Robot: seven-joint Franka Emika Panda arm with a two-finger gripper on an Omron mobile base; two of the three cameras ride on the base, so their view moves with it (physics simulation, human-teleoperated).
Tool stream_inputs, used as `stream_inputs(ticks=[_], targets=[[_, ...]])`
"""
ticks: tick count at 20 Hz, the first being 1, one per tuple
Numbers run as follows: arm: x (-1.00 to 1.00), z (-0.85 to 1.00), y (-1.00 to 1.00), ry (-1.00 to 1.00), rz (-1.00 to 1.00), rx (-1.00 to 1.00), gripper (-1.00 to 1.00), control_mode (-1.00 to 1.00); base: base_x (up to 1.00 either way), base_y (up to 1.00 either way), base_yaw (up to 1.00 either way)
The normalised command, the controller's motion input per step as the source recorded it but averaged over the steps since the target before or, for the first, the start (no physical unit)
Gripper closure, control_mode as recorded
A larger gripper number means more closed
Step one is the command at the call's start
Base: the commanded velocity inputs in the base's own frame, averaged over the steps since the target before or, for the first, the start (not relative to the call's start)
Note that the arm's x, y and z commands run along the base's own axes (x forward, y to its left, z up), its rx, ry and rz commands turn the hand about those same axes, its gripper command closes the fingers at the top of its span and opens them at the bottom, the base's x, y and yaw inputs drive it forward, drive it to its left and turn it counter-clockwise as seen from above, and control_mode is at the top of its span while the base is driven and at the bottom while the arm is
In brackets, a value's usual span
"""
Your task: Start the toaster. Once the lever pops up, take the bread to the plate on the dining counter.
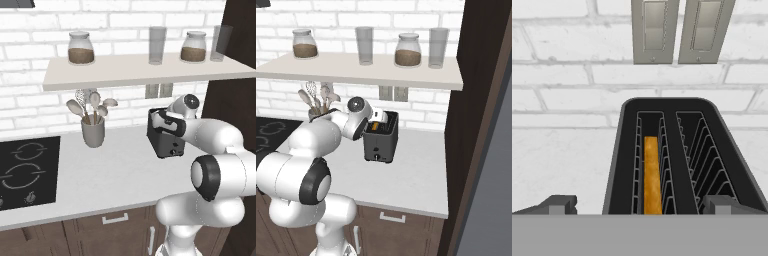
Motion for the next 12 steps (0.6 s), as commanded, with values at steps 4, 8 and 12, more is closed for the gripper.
stream_inputs(ticks=[4,8,12], targets=[[0.0,0.0,0.0,0.0,0.0,0.0,-1.0,-1.0,0.0,0.0,0.0],[0.0,0.0,0.0,0.0,0.0,0.0,-1.0,-1.0,0.0,0.0,0.0],[0.0,0.0,0.0,0.0,0.0,0.0,-1.0,-1.0,0.0,0.0,0.0]])
